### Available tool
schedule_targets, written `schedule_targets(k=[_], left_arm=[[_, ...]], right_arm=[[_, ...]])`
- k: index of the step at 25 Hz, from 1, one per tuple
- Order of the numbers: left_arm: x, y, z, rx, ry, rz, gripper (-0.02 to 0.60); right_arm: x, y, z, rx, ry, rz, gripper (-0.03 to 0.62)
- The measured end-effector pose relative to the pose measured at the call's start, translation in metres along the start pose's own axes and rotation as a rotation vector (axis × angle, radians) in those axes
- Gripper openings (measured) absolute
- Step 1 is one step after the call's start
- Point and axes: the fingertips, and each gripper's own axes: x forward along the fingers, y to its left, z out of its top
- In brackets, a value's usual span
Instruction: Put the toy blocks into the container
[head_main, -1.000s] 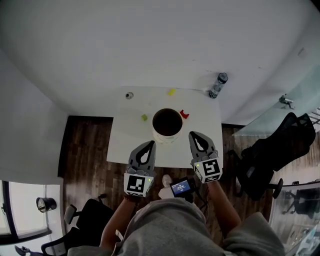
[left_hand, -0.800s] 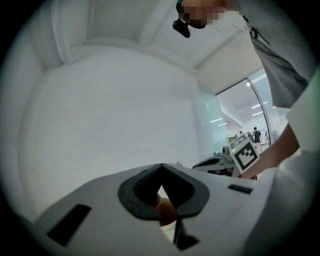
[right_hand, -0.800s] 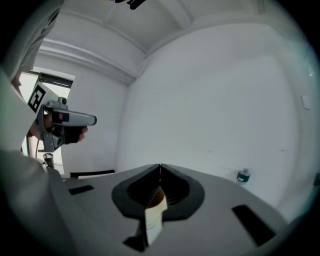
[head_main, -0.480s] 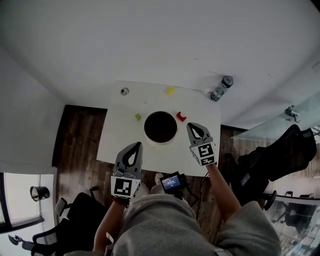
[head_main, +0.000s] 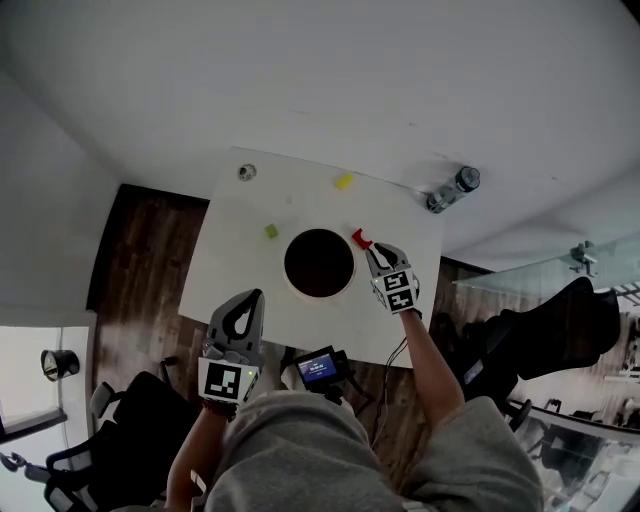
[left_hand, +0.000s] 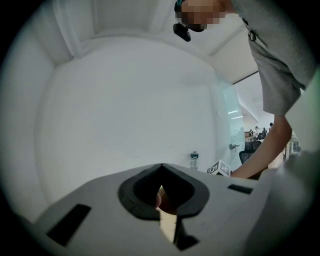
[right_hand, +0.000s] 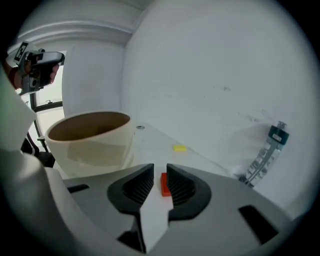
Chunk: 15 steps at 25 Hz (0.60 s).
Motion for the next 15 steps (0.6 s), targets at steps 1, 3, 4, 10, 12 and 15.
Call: schedule_targets(k=[1,3,4,10,12,15], left_arm=[[0.002,0.001,-0.002,-0.001,0.008,0.002,0.005],[0.003,0.003,-0.005,0.005,0.023,0.005,0.005],[0.004,0.003,-0.003,-0.002,0.016,0.01,0.005],[0.001,0.006,-0.007,-0.019,0.038,0.043,0.005],[0.0,0.008,-0.007,-0.019,0.042,0.049,0.005],[0.0,0.008,-0.007,-0.013,0.044,0.055,0.005]], right_arm=[[0.007,-0.004,-0.008,-0.003,0.024,0.008,0.087],[0.022,-0.012,-0.021,-0.003,0.07,0.016,0.107],[0.029,-0.015,-0.027,0.004,0.09,0.017,0.11],[0.057,-0.021,-0.056,0.064,0.199,0.059,0.156],[0.063,-0.023,-0.061,0.074,0.22,0.063,0.158],[0.068,-0.025,-0.068,0.088,0.24,0.072,0.158]])
